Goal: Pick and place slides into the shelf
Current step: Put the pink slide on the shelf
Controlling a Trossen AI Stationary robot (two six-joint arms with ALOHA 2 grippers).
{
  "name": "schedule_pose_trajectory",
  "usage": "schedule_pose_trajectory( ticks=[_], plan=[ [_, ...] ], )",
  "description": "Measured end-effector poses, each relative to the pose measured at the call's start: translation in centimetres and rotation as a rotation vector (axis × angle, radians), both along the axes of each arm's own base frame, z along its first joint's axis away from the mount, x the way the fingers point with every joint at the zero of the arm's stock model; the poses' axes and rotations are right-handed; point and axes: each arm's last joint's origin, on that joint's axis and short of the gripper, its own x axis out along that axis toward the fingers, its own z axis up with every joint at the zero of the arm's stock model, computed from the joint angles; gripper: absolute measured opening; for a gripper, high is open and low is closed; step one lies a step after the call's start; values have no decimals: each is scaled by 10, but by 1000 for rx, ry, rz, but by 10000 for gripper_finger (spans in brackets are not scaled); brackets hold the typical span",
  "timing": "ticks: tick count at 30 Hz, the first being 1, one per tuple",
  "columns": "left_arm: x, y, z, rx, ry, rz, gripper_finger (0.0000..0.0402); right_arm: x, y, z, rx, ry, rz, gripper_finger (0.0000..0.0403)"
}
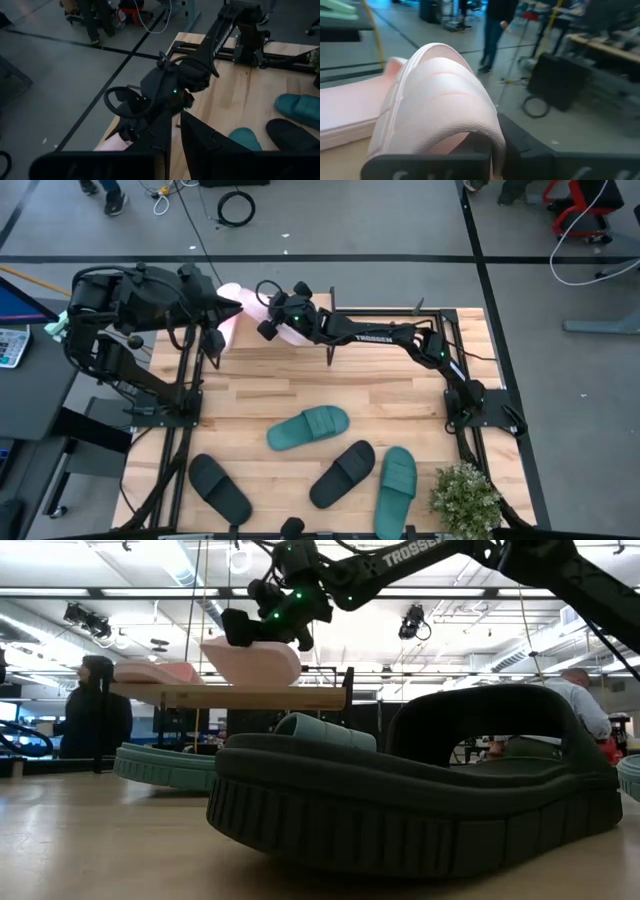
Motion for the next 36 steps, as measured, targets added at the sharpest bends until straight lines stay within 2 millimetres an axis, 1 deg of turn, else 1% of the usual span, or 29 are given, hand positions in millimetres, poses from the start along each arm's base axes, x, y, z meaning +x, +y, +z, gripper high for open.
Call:
schedule_pose_trajectory(
  ticks=[3,7,12,17,22,25,30,36],
  plan=[
    [0,0,0,-5,-2,3,46,-2,-6,-3,37,13,6,33],
    [0,0,0,-5,-2,3,44,-5,-11,-5,82,9,7,69],
    [0,0,0,-6,-2,4,39,-5,-11,-6,91,11,30,114],
    [0,0,0,-24,-12,15,42,-2,-3,-6,92,17,43,143],
    [0,0,-1,-30,-11,19,41,2,11,-6,67,37,77,150],
    [0,0,-1,-44,-19,28,37,1,17,-1,47,71,95,150],
    [-1,0,-1,-50,-17,31,34,-9,28,12,49,169,118,150],
    [-2,0,-4,-66,7,43,38,-29,35,43,57,201,123,150]
  ],
)
